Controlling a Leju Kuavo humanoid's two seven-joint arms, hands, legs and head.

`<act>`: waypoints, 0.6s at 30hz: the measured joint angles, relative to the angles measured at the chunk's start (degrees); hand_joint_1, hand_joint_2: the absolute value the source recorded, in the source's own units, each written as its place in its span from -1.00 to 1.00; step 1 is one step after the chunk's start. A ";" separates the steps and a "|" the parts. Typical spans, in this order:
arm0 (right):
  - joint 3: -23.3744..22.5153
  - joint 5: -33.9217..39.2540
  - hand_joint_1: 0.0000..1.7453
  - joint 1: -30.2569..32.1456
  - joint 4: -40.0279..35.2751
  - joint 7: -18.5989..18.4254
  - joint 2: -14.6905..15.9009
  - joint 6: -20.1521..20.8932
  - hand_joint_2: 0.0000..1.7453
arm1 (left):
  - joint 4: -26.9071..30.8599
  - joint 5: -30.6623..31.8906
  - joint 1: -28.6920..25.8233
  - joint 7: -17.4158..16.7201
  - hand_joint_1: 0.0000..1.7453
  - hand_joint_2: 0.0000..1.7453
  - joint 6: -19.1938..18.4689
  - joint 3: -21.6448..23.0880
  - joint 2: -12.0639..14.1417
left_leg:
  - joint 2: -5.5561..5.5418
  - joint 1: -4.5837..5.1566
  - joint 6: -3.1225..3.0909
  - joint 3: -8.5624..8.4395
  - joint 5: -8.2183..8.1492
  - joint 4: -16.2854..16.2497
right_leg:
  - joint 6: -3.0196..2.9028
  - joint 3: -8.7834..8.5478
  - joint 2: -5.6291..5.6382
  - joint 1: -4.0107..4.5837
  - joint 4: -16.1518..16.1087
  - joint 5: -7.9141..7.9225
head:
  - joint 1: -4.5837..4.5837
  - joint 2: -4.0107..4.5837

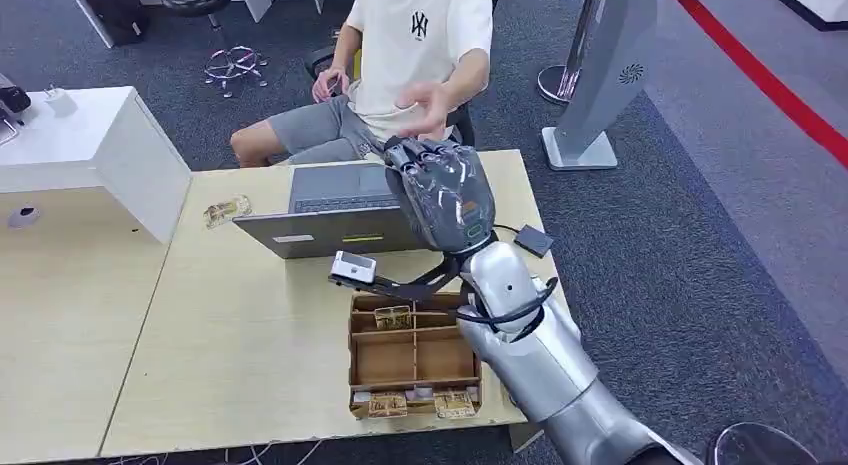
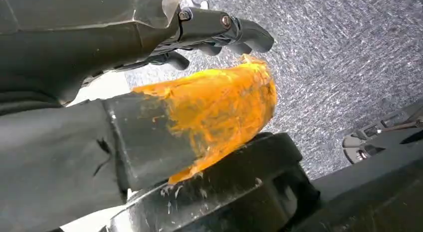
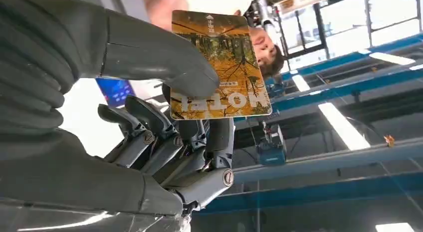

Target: Pass the card to the sensor for recognition and then transmit it.

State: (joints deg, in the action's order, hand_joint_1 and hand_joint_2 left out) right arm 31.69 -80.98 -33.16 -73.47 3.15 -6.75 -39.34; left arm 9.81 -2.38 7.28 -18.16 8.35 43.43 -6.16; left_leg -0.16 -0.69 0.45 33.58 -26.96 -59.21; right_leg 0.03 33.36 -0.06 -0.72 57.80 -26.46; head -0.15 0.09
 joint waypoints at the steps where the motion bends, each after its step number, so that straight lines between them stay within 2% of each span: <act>1: 0.09 -0.33 1.00 -0.64 1.02 -0.07 -0.04 -0.02 1.00 | 0.00 0.13 0.06 0.00 -1.00 -1.00 -0.04 0.15 -0.02 | 0.00 0.00 0.00 0.00 0.00 0.00 | 0.00 0.00 0.00 0.00 0.00 0.00 | 0.04 -0.02; 8: 0.26 -5.23 1.00 -4.41 7.55 -3.63 -0.33 -0.15 1.00 | 0.00 0.46 0.26 0.00 -1.00 -1.00 -0.29 1.05 -0.22 | 0.00 0.00 0.00 0.01 0.00 0.00 | 0.00 0.02 0.00 0.00 0.00 0.00 | 0.02 0.00; 9: 0.26 -5.75 -0.20 -4.72 8.26 -4.05 -0.33 -0.17 1.00 | 0.00 0.46 0.26 0.00 -1.00 -1.00 -0.29 1.09 -0.22 | -0.01 0.00 0.00 0.01 0.00 0.00 | 0.00 0.02 0.00 0.00 0.00 0.00 | 0.02 0.00; 10: 0.20 -5.97 -1.00 -4.85 8.67 -4.37 -0.33 -0.17 1.00 | -0.02 0.41 0.26 0.00 -1.00 -1.00 -0.29 1.12 -0.22 | 0.00 0.00 0.00 0.00 0.00 0.00 | 0.00 0.02 0.00 0.00 0.00 0.00 | 0.02 -0.02; 18: -0.63 -7.72 -1.00 -4.66 11.20 -5.99 -0.26 -0.17 1.00 | -0.13 -0.04 0.25 -0.15 -1.00 -1.00 -0.26 1.42 -0.22 | 0.01 0.00 0.00 0.01 -0.01 -0.01 | 0.00 0.06 0.02 0.00 0.00 0.00 | 0.02 -0.02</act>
State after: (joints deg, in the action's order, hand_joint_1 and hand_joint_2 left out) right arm 31.06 -88.70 -37.82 -62.27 -2.84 -7.02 -39.52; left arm 9.68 -2.43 7.53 -18.32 8.09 44.85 -6.38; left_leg -0.16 -0.69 0.45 33.59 -26.97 -59.22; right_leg 0.03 33.41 -0.04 -0.72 57.80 -26.47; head -0.13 0.07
